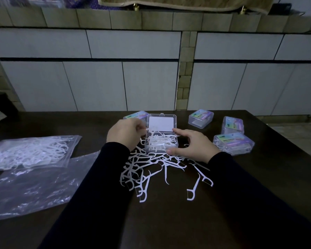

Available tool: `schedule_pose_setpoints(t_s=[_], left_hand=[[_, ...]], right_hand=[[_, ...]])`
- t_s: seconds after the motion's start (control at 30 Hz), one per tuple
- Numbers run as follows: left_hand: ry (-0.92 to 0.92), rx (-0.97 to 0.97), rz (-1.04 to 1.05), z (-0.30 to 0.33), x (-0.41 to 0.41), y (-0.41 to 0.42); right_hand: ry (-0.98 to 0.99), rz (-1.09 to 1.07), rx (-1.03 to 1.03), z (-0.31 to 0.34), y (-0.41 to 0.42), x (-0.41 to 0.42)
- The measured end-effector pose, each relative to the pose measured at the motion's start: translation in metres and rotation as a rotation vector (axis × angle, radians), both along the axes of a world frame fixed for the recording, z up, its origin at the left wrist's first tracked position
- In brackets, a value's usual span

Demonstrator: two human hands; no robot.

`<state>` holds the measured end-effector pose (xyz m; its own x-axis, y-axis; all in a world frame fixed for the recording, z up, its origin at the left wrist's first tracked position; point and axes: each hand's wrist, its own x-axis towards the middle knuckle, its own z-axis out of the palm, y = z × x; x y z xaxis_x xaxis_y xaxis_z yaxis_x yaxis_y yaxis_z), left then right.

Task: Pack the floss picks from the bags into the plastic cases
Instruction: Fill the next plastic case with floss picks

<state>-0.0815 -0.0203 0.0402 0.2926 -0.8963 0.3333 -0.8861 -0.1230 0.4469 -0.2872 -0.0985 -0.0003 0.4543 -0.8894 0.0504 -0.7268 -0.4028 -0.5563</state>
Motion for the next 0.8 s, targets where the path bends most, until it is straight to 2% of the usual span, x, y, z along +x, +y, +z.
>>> schedule_pose_setpoints(t_s=[0.13, 0.3, 0.43, 0.53, 0.8], left_hand=[[0.027, -0.153, 0.043, 0.003, 0.005, 0.001], [-0.046, -0.307, -0.024, 0.000, -0.008, -0.005], [-0.157, -0.169, -0.185, -0.014, -0.023, -0.013], [-0.234, -0.049, -0.223, -0.020, -0.028, -0.016], [-0.147, -0.120, -0.201, -0.018, -0.031, -0.012]], right_hand=[[0.000, 0.007, 0.002, 0.000, -0.001, 0.000], [-0.003, 0.015, -0.005, 0.001, 0.001, 0.001], [-0.030, 0.042, -0.014, 0.002, 0.002, 0.000], [-0.038, 0.037, -0.008, 0.000, 0.000, 0.000], [-0.118, 0.033, 0.007, -0.001, 0.000, 0.001]])
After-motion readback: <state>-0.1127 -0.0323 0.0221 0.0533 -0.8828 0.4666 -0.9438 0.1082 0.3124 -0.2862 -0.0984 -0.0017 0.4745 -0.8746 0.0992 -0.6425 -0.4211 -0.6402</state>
